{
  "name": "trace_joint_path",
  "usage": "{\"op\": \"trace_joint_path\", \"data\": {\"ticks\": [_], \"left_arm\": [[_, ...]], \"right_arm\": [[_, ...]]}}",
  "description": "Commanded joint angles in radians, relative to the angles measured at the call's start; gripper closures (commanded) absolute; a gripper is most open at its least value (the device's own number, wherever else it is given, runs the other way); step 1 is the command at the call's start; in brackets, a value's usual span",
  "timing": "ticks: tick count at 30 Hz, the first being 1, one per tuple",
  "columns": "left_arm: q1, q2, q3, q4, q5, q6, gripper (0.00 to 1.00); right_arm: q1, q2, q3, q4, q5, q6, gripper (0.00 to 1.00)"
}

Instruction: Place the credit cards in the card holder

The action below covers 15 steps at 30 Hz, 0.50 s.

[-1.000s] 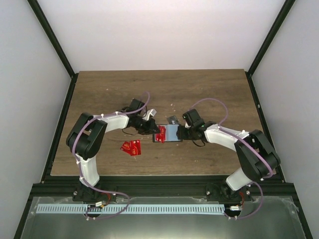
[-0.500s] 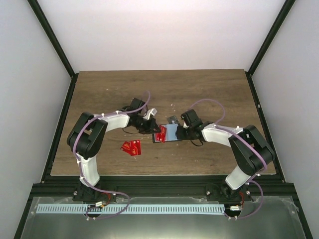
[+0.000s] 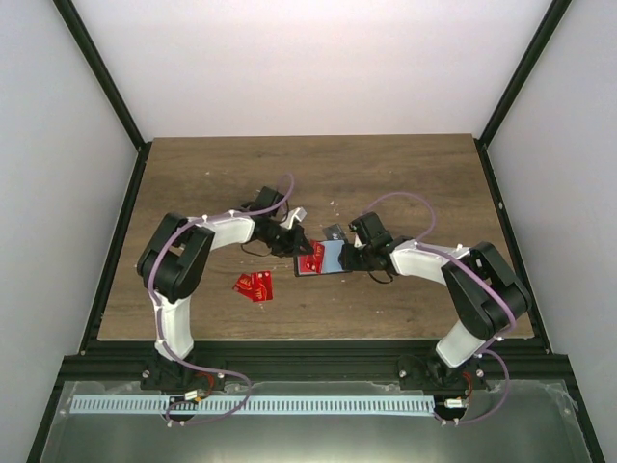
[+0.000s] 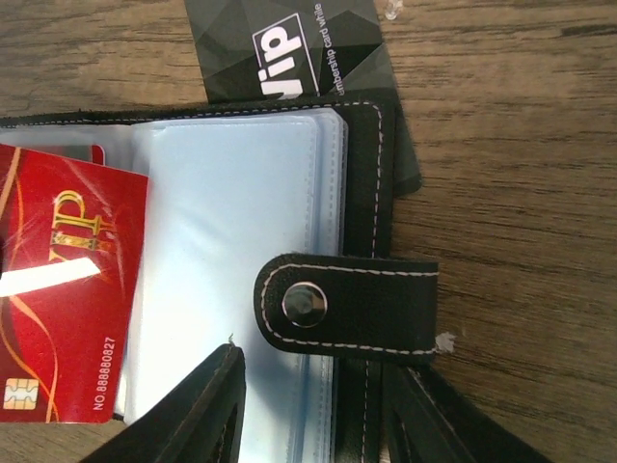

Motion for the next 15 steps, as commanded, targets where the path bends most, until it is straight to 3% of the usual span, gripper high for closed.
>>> {"op": "trace_joint_path", "data": {"ticks": [1, 15], "left_arm": [[-0.002, 0.029, 0.031, -0.013, 0.016, -0.005, 0.96], [-0.007, 0.059, 0.048, 0.042, 0.034, -0.056, 0.96]], "right_arm": [[-0.005, 0.012, -0.027, 0.006, -0.039, -0.018, 0.59], [-0.005, 0.026, -0.036, 0.014, -0.073, -0.026, 0.61]]}}
